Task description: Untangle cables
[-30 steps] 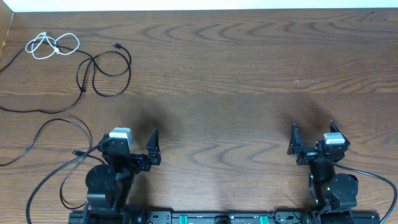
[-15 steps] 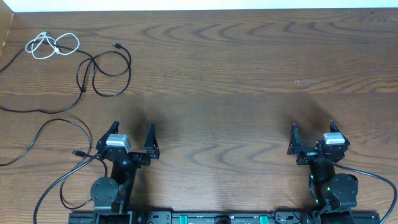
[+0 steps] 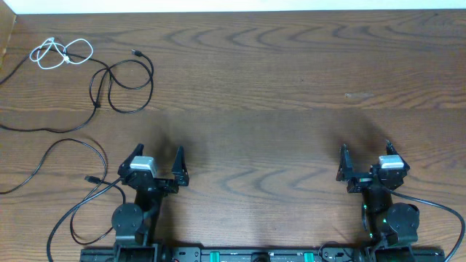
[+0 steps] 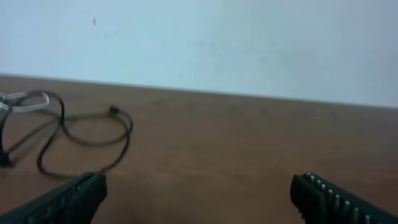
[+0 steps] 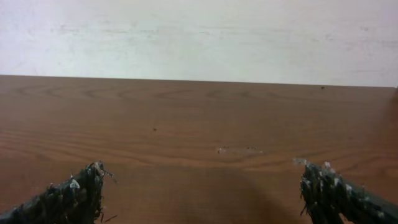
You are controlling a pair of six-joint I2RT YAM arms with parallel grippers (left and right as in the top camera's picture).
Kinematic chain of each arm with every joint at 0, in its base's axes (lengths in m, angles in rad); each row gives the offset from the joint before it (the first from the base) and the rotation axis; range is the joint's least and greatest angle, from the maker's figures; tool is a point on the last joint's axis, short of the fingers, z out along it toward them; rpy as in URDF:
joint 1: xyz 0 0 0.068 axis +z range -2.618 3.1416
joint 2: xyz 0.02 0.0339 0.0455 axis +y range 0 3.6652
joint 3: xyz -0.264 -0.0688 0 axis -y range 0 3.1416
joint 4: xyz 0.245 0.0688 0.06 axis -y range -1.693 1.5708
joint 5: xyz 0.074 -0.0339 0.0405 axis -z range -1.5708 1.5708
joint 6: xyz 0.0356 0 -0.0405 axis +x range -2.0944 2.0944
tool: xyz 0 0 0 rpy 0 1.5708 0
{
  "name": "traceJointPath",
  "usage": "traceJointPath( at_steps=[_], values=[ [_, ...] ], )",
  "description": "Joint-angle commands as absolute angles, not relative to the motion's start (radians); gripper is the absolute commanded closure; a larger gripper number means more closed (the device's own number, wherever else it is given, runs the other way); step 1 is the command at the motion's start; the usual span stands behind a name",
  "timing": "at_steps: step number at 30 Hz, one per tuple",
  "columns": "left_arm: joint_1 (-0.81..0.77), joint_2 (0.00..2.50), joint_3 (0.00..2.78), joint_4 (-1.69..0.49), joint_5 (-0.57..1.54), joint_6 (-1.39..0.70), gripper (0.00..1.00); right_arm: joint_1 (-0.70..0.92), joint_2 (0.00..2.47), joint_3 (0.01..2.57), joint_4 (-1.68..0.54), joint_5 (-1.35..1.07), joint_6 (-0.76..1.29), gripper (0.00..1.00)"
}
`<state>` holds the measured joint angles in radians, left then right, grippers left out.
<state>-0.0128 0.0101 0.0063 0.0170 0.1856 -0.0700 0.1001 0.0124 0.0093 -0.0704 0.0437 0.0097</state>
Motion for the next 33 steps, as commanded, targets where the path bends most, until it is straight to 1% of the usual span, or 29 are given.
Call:
traceJointPath(
  at_steps=[1, 33],
  values=[
    [-0.007, 0.001, 0.004, -0.055, 0.19, -0.041, 0.0, 0.093, 0.006, 0.005, -0.072, 0.042, -0.005, 0.01],
    [-0.007, 0.001, 0.004, -0.062, 0.164, 0.004, 0.0, 0.093, 0.006, 0.005, -0.072, 0.042, -0.005, 0.01]
  ],
)
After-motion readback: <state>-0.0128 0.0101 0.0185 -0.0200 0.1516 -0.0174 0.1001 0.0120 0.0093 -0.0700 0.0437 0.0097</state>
